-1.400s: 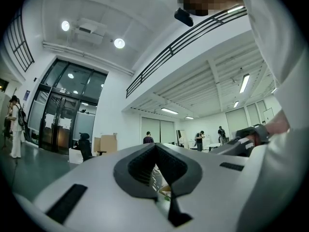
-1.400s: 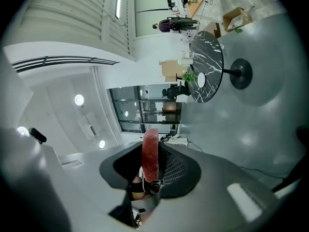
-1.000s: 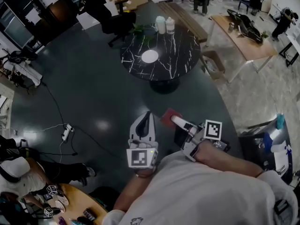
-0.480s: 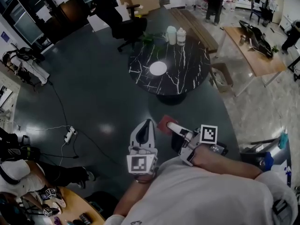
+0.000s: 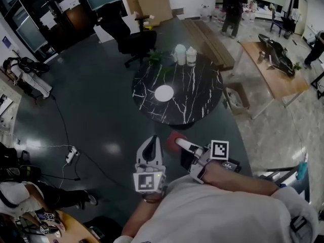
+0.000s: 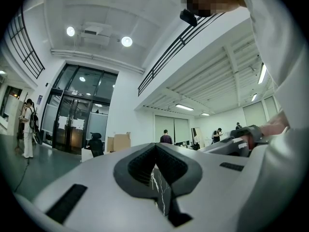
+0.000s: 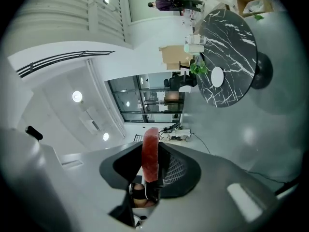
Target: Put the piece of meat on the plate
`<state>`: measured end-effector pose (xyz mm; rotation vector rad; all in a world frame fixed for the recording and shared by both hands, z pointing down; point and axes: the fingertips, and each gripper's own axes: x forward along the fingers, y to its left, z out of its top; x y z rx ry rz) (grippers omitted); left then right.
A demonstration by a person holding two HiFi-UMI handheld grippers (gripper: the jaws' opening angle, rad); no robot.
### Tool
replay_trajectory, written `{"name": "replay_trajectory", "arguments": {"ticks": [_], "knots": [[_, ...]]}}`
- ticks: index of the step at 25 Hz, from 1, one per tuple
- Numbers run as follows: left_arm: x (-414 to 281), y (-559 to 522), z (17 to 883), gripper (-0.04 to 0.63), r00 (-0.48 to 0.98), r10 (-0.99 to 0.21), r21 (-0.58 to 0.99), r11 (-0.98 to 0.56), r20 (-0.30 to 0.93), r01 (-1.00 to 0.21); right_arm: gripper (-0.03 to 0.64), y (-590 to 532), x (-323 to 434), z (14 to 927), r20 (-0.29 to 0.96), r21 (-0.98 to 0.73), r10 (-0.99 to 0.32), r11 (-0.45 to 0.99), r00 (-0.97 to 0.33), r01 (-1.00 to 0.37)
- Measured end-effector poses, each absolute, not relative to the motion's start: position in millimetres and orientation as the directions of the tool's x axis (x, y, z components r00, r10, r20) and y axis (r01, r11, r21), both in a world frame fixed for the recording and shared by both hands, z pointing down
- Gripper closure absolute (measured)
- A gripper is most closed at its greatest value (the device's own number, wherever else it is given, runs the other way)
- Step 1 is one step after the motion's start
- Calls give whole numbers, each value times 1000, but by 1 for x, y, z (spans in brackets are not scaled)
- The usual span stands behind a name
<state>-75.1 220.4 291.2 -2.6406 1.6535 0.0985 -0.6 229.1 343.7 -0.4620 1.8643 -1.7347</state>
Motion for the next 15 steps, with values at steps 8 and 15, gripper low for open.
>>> {"name": "replay_trajectory", "arguments": {"ticks": [8,15], "knots": [[-14,168,288,588,415,-906,29,-419,-80,-908,523,176,63,340,-162,-986,-573,123,-804,110],[15,148,300,588,412,-909,38,-415,-61,-909,523,158,93,354,-152,-988,-572,84,-806,127]]}}
